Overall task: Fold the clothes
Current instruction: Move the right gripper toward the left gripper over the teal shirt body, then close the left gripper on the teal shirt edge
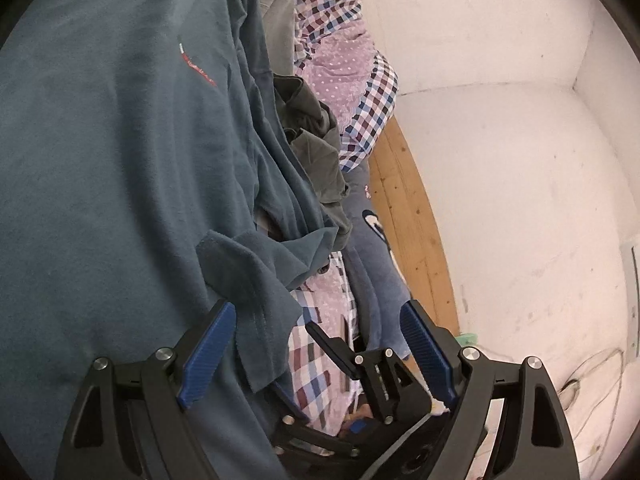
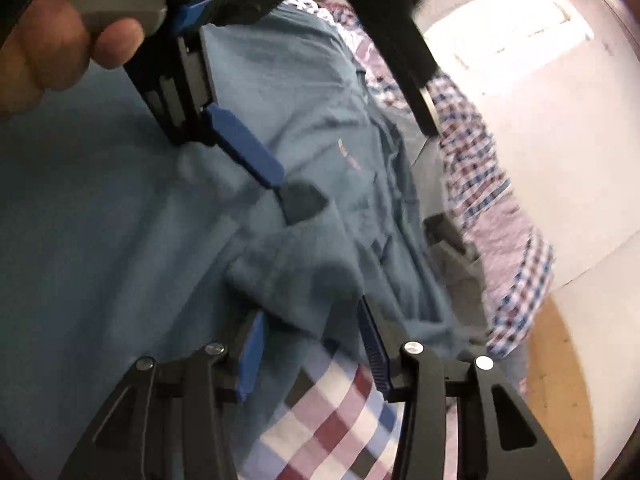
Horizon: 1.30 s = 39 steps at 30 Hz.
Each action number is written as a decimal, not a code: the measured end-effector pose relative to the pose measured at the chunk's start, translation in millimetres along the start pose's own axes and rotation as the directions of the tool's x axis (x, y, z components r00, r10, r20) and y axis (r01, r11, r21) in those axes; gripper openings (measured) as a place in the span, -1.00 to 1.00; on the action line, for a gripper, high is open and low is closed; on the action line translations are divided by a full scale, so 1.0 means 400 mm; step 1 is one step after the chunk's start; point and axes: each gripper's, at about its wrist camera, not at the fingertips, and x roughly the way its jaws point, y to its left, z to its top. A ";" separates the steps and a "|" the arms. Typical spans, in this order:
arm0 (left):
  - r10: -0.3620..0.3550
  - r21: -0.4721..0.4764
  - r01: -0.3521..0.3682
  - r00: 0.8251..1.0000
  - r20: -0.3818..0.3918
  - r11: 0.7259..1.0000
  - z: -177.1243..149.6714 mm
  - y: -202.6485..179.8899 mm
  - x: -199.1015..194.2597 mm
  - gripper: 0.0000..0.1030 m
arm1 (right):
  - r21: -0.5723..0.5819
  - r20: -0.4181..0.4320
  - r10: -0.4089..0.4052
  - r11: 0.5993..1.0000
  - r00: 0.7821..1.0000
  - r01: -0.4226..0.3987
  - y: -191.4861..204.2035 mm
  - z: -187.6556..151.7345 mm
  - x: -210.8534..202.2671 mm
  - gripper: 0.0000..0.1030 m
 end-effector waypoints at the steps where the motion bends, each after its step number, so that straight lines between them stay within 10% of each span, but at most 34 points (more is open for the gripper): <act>1: -0.010 -0.016 0.010 1.000 0.003 1.000 0.003 0.004 -0.002 0.70 | -0.013 0.011 -0.020 1.000 1.000 0.020 0.007 0.008 0.001 -0.08; 7: -0.062 -0.110 0.064 0.998 0.019 0.992 0.016 0.025 -0.018 0.70 | -0.012 0.069 -0.020 1.000 0.997 0.021 0.021 0.042 -0.014 -0.12; 11: -0.080 -0.140 0.083 0.996 0.025 0.987 0.019 0.033 -0.023 0.70 | 0.053 0.060 -0.010 0.999 0.998 0.007 -0.016 0.060 -0.006 -0.87; 24: -0.229 -0.270 0.218 0.973 -0.009 0.938 -0.017 0.037 0.022 0.70 | 0.498 0.105 0.054 0.862 0.993 -0.100 -0.227 0.044 -0.040 -0.92; 39: -0.240 -0.294 0.249 0.968 0.067 0.923 -0.034 0.032 0.038 0.70 | 0.520 0.194 0.166 0.818 0.967 -0.245 -0.195 0.082 -0.091 -0.93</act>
